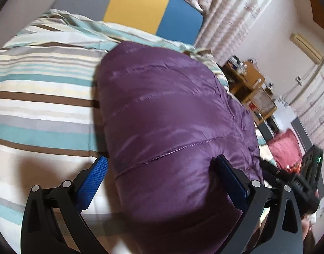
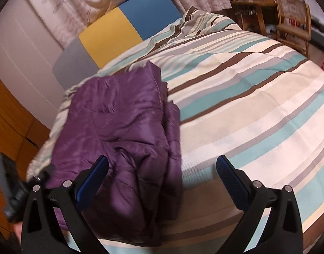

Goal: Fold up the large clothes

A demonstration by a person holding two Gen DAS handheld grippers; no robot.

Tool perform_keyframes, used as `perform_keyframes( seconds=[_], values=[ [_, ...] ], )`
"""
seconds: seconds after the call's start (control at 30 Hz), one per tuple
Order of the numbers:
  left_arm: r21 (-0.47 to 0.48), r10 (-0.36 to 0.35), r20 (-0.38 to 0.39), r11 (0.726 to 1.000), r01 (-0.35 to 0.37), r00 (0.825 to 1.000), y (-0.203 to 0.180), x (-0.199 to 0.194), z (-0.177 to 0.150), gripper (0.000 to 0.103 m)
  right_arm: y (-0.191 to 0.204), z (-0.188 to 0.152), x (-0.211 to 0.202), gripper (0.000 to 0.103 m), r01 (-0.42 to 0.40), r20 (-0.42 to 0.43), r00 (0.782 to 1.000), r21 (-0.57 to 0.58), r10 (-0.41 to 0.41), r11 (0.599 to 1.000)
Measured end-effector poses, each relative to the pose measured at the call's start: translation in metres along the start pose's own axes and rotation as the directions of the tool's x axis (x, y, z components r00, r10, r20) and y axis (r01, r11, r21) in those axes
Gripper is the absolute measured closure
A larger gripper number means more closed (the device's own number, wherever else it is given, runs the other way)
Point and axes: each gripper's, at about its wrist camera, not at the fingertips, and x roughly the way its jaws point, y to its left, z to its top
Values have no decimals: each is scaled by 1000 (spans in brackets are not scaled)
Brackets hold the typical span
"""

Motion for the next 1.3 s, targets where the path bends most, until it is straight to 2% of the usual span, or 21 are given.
perform_keyframes(
  seconds=[0.13, 0.27, 0.43, 0.53, 0.57, 0.63, 0.67, 0.8, 0.87, 0.93, 1.13, 1.3],
  values=[
    [52, 0, -43, 999, 2, 999, -7, 8, 3, 3, 12, 12, 7, 2, 1, -40, 999, -8, -2, 1000],
    [54, -21, -75, 998, 25, 997, -3, 9, 5, 3, 23, 19, 32, 2, 58, -114, 991, -57, -64, 997],
    [46, -33, -96, 998, 38, 995, 4, 16, 6, 3, 16, 17, 61, 2, -14, -194, 981, -12, 11, 1000],
    [74, -11, -108, 997, 19, 994, -1, 21, 6, 3, 12, 18, 68, 3, -48, -197, 979, -3, 46, 999],
    [80, -5, -111, 997, 14, 994, -2, 23, 7, 3, 15, 17, 68, 4, -50, -194, 980, -31, 43, 998],
    [87, 9, -114, 996, 1, 993, -4, 24, 8, 3, 17, 16, 67, 22, -89, -197, 977, -38, 80, 995],
    [88, 17, -114, 996, -7, 993, -6, 25, 8, 3, 17, 15, 67, 23, -114, -202, 973, -17, 108, 993],
    [102, 40, -110, 994, -29, 993, -12, 25, 7, 3, 16, 12, 66, 30, -138, -200, 971, -10, 134, 990],
    [111, 42, -105, 993, -30, 994, -15, 25, 6, 6, 18, 10, 64, 36, -156, -196, 969, -9, 151, 988],
    [128, 44, -83, 991, -33, 996, -22, 21, 6, 16, 20, 8, 60, 43, -176, -189, 967, -12, 171, 984],
    [194, 57, -12, 980, -54, 998, -34, 5, 3, 40, 31, 5, 47, 53, -194, -156, 971, -57, 184, 979],
    [243, 85, 84, 965, -103, 993, -37, -23, 8, 50, 63, -6, 32, 56, -237, -123, 967, -129, 222, 963]
  ],
)
